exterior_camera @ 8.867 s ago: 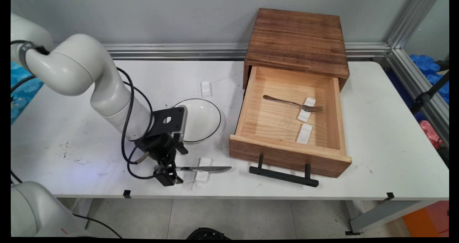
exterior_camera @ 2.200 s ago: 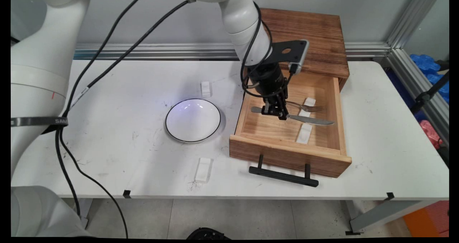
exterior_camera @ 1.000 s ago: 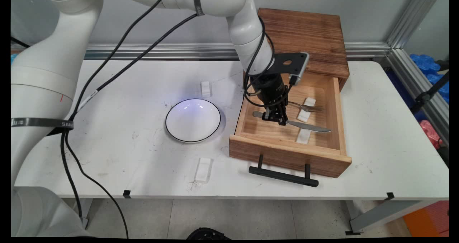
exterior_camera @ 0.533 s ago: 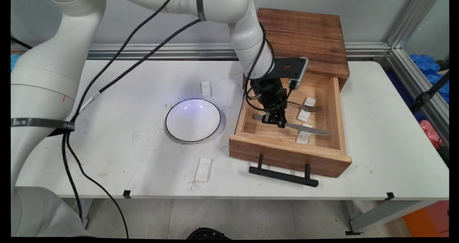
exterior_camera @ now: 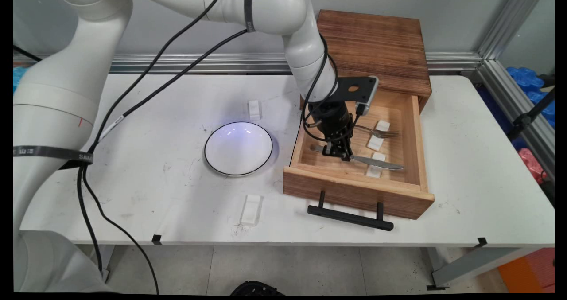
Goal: Place the picked object into the drawer
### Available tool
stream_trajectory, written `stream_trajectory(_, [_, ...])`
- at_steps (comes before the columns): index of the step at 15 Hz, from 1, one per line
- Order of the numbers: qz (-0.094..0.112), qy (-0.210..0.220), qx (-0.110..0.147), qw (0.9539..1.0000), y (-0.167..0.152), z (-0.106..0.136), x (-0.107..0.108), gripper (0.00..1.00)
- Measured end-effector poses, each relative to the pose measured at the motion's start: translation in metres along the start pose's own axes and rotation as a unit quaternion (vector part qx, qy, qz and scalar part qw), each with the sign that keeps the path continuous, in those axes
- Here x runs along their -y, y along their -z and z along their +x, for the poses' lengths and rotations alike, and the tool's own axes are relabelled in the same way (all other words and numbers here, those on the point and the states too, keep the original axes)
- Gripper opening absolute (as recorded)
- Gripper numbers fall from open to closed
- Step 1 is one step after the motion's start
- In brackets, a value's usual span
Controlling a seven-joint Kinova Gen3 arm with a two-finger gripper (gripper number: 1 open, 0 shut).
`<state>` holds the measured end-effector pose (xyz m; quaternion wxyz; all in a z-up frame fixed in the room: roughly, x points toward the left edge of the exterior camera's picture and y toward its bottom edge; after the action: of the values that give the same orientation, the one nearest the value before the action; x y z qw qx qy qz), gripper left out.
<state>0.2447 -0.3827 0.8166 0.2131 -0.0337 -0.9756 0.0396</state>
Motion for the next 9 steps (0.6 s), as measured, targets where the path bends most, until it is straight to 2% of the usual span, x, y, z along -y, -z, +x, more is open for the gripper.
stream_trajectory(9, [-0.001, 0.005, 0.0, 1.0, -0.0082, -0.0003, -0.0002, 0.0])
